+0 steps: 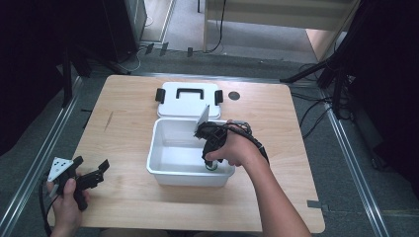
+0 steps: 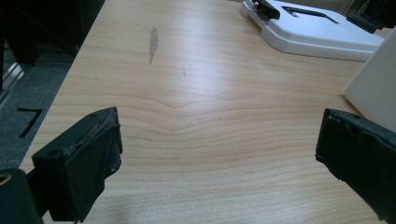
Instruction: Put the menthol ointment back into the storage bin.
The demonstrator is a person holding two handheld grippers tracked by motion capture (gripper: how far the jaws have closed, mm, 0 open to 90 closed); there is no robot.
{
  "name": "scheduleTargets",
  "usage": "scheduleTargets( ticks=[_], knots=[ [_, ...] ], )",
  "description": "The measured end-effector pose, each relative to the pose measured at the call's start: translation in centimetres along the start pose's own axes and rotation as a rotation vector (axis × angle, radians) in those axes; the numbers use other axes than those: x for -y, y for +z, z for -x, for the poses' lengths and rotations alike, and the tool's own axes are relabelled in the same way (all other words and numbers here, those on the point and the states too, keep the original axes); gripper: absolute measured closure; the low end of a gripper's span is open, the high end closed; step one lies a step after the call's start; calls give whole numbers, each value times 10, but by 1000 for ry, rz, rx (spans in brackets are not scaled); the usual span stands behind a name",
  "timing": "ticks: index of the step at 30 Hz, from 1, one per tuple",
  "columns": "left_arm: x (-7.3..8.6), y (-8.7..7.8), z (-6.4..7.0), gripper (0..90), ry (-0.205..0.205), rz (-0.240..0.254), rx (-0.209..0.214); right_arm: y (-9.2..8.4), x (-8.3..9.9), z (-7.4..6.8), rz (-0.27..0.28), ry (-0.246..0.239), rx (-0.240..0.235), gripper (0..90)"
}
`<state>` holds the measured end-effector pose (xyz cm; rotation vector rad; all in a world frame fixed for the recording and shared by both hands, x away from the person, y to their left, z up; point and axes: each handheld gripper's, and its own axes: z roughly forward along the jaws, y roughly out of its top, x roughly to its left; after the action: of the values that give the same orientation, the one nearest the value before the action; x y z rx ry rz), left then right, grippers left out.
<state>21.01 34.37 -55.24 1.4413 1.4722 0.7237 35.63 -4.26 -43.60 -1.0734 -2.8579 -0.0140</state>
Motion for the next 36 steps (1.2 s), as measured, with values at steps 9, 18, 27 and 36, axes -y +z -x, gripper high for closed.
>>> scheduleTargets(
  ticks=[9, 18, 27, 36],
  knots=[
    [0, 0, 0, 11, 1, 1, -2, 12, 0, -2, 3, -19, 1, 517],
    [0, 0, 1, 11, 4, 3, -4, 26, -2, -5, -18, -43, 24, 517],
    [0, 0, 1, 11, 4, 2, -6, 34, -4, -8, -50, -65, 62, 515],
    [0, 0, 1, 11, 3, 3, -6, 33, -2, -9, -48, -87, 57, 485]
  ],
)
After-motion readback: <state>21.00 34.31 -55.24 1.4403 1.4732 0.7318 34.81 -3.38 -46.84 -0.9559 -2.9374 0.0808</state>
